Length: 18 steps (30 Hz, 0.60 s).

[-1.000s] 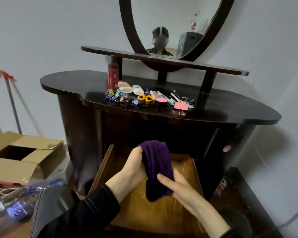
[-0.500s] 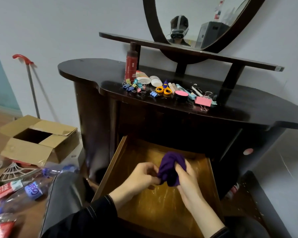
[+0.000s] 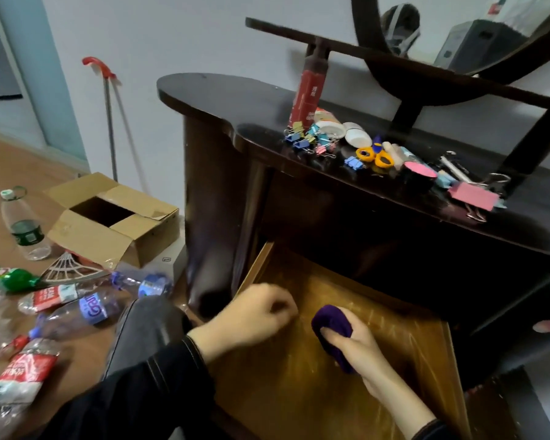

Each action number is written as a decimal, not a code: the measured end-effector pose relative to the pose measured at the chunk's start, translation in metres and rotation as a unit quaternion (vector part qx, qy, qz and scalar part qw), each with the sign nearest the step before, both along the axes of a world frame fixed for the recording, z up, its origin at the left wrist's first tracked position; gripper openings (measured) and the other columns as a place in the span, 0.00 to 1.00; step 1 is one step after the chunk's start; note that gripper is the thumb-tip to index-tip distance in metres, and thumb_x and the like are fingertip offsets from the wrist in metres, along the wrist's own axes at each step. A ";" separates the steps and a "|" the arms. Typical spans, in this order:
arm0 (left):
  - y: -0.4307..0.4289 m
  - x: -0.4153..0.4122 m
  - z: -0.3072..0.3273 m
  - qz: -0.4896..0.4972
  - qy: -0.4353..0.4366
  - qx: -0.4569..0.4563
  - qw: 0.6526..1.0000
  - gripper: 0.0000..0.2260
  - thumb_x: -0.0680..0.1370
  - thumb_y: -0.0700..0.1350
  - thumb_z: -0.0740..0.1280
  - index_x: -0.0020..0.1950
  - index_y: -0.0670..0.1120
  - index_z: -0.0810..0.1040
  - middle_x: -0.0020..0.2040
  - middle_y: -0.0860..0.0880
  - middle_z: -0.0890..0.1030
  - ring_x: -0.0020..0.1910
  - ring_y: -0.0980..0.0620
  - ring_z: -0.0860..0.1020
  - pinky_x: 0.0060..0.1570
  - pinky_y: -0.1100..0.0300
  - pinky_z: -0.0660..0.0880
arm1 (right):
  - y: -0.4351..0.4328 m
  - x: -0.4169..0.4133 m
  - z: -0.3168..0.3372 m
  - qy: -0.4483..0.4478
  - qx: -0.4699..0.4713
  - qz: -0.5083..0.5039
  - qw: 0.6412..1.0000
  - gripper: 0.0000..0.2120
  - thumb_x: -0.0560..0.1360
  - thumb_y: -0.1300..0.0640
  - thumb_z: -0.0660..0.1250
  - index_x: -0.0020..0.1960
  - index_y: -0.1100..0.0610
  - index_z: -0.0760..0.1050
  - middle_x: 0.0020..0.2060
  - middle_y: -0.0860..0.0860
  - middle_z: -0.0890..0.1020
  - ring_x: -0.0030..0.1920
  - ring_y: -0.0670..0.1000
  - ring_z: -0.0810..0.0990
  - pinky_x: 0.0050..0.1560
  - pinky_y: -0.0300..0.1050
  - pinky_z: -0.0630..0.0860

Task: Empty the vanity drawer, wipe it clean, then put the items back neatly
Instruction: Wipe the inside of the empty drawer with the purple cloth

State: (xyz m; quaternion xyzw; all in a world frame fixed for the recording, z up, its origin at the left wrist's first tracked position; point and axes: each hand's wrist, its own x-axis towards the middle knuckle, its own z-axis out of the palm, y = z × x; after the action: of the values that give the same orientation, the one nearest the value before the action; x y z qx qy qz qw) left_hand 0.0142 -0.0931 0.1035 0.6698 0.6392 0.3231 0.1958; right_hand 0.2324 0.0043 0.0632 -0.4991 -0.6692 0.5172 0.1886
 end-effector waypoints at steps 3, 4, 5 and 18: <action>0.017 -0.036 -0.005 0.192 -0.006 0.065 0.979 0.09 0.78 0.45 0.67 0.56 0.51 0.81 0.53 0.52 0.77 0.53 0.51 0.76 0.56 0.52 0.73 | 0.036 -0.024 -0.022 -0.091 0.106 0.082 0.987 0.25 0.81 0.57 0.68 0.75 0.48 0.66 0.69 0.45 0.73 0.71 0.50 0.71 0.63 0.37 0.69; 0.025 -0.043 -0.009 0.228 0.000 0.056 0.972 0.10 0.79 0.47 0.66 0.60 0.51 0.79 0.55 0.51 0.76 0.55 0.49 0.74 0.56 0.51 0.73 | 0.047 -0.035 -0.028 -0.113 0.129 0.099 0.980 0.26 0.81 0.58 0.67 0.77 0.50 0.64 0.72 0.47 0.71 0.73 0.50 0.70 0.64 0.35 0.68; 0.033 -0.047 -0.013 0.246 -0.007 0.033 0.969 0.12 0.80 0.50 0.65 0.63 0.50 0.76 0.58 0.49 0.75 0.57 0.48 0.74 0.57 0.51 0.73 | 0.057 -0.047 -0.034 -0.129 0.143 0.111 0.975 0.28 0.81 0.58 0.66 0.78 0.50 0.62 0.74 0.49 0.70 0.74 0.51 0.69 0.64 0.36 0.67; 0.057 -0.039 -0.058 0.242 -0.019 0.014 0.970 0.17 0.83 0.49 0.59 0.71 0.50 0.65 0.58 0.48 0.73 0.54 0.44 0.76 0.49 0.51 0.73 | 0.118 -0.130 -0.068 -0.346 0.354 0.135 0.858 0.23 0.81 0.66 0.62 0.75 0.56 0.68 0.73 0.57 0.71 0.70 0.59 0.73 0.66 0.54 0.71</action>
State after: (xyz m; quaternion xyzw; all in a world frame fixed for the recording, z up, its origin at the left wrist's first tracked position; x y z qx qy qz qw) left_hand -0.0245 -0.0357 0.0459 0.4917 0.7740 0.3822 0.1143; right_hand 0.1027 0.1223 -0.0052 -0.4505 -0.8900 0.0599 0.0377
